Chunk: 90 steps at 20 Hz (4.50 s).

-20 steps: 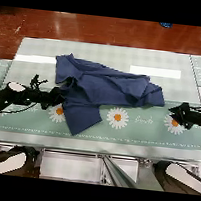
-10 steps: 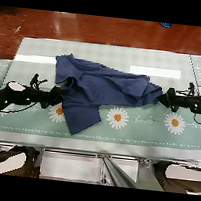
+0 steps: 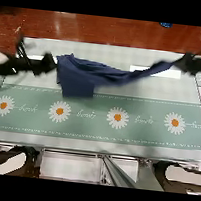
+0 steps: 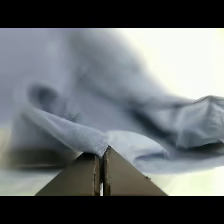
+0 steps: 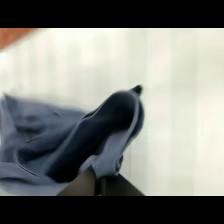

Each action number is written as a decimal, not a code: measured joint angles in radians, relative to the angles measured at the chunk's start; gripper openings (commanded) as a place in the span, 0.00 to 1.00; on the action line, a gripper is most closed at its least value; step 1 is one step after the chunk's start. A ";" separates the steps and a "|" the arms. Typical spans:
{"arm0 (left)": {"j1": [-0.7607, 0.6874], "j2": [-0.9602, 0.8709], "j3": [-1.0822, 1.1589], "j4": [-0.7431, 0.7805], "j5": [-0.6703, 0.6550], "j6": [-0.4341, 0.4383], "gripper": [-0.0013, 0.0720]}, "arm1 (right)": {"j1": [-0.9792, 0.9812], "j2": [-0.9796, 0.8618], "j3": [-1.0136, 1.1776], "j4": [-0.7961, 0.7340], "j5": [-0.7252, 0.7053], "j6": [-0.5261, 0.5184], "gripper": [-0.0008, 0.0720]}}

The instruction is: Fold the shirts.

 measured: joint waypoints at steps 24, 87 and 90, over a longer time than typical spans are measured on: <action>0.068 0.552 0.925 0.708 -0.658 -0.131 0.04 | -0.065 0.837 0.388 -0.478 0.290 0.266 0.04; 0.361 0.217 -0.699 0.360 -0.409 -0.116 0.71 | -0.144 0.479 -0.764 -0.132 -0.037 0.029 0.57; 0.306 0.216 -0.714 0.319 -0.324 -0.117 0.70 | -0.198 0.482 -0.768 -0.153 -0.032 0.029 0.57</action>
